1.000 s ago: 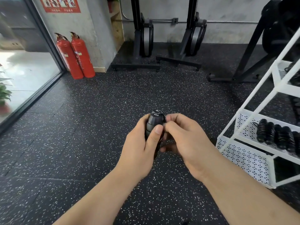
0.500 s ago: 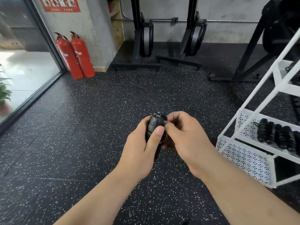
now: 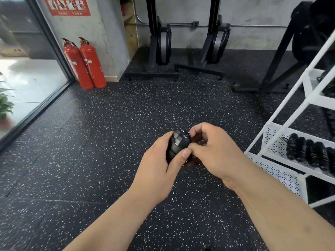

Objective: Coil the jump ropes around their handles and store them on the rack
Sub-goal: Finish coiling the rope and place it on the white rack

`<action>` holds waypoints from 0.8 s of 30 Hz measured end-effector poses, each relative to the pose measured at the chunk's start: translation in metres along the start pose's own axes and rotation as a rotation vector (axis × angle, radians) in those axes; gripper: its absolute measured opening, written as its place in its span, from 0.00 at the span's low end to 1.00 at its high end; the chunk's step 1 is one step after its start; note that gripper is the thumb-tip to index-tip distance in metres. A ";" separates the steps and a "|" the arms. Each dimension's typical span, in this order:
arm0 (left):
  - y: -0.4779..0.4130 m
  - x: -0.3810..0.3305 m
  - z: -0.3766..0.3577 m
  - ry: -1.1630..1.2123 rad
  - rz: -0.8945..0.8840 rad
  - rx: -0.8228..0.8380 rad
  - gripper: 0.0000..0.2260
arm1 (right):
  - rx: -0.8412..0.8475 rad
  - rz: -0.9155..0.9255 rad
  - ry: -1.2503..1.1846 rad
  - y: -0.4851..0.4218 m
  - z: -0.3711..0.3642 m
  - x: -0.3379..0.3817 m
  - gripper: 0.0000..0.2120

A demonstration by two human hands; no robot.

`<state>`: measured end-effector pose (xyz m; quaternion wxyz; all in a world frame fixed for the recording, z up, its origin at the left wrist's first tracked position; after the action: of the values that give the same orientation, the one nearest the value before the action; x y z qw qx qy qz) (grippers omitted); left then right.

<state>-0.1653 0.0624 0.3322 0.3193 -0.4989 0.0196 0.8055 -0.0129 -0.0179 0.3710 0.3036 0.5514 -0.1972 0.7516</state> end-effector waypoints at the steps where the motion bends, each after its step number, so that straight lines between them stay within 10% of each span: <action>1: 0.000 -0.002 0.000 0.026 0.033 0.001 0.17 | -0.003 0.016 -0.003 0.001 -0.001 0.000 0.11; 6: -0.003 -0.006 -0.004 0.373 0.235 -0.056 0.20 | -0.070 0.026 -0.338 0.014 -0.011 0.002 0.07; 16: -0.007 -0.014 0.001 0.782 0.586 0.038 0.25 | -0.015 0.348 0.062 0.019 -0.007 0.006 0.10; 24: -0.004 -0.010 0.001 0.768 0.492 0.148 0.31 | -0.065 0.040 -0.263 0.019 -0.012 0.010 0.08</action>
<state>-0.1603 0.0610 0.3424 0.1231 -0.7174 0.3118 0.6107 -0.0360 -0.0221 0.3771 0.2775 0.6309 -0.2704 0.6722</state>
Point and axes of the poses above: each hand's wrist, its own y-axis away from the middle knuckle, its own z-axis out of the back of the hand, x = y × z, the point moved 1 cm from there along -y, towards the middle knuckle, and after that the axes turned 10 degrees about -x, right-handed, at the moved point
